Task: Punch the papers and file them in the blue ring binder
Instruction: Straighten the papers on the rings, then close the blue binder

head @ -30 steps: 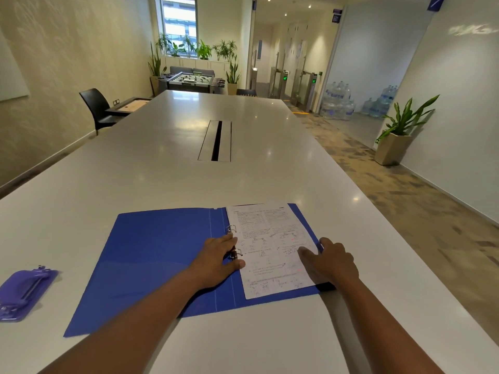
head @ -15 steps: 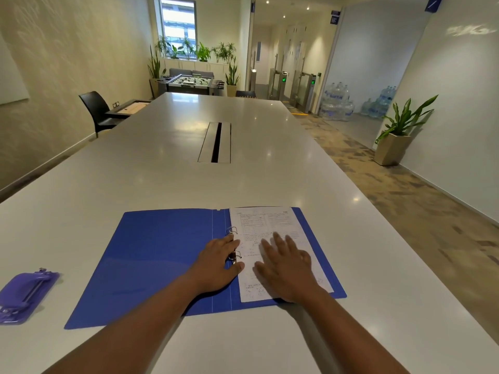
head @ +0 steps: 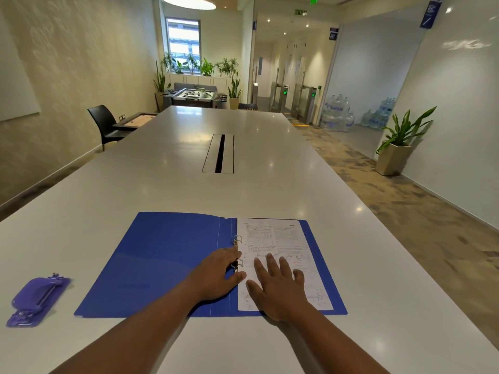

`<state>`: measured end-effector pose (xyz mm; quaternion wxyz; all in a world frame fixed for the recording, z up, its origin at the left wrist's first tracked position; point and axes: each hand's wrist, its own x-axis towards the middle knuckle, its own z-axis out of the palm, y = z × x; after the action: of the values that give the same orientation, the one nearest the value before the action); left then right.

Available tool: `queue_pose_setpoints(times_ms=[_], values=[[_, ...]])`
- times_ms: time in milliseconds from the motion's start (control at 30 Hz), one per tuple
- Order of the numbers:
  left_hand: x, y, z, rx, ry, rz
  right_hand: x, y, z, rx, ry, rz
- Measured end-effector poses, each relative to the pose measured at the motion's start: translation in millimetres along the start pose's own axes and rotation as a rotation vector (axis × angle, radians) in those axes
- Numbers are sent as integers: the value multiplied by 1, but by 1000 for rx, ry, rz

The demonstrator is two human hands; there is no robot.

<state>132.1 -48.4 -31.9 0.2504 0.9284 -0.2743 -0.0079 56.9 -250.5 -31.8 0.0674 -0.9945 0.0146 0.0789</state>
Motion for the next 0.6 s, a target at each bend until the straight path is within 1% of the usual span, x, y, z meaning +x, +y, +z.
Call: queue_pose_setpoints(times_ms=[167,267,333,433,600], values=[[-17,10,-12,-6,28,-11,-2,-1,4,7,13,-3],[-26,10,-28,105,85,-96,-5,-2,0,-5,18,-28],[-33,6,-42,198,124,-155,-8,-5,-3,-31,54,-80],[-42,-4,-66,314,165,-307,-11,-15,-3,-44,80,-171],[-59,-32,-107,381,85,-646,-9,-20,5,-29,14,-193]])
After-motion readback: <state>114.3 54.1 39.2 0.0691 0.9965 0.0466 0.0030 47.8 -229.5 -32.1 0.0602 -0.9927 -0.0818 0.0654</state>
